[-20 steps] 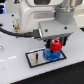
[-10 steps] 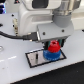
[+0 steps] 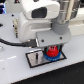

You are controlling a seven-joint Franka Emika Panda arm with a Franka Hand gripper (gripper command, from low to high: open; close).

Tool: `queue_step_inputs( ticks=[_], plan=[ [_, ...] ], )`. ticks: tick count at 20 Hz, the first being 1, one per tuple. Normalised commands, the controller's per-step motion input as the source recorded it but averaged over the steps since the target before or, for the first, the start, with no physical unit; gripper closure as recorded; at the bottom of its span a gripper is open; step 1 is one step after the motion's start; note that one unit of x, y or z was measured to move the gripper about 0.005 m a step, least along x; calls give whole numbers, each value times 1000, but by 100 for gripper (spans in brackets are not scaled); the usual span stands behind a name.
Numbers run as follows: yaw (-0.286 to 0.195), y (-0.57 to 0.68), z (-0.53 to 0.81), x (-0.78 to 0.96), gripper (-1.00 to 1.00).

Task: Insert the blue gear onto the right peg, followed by the red gear

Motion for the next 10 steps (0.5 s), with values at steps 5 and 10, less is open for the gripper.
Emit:
queue_step_inputs(
  ticks=[5, 10],
  plan=[
    [0, -28, -78, 47, -100],
    [0, 87, 410, 11, -100]
  ],
)
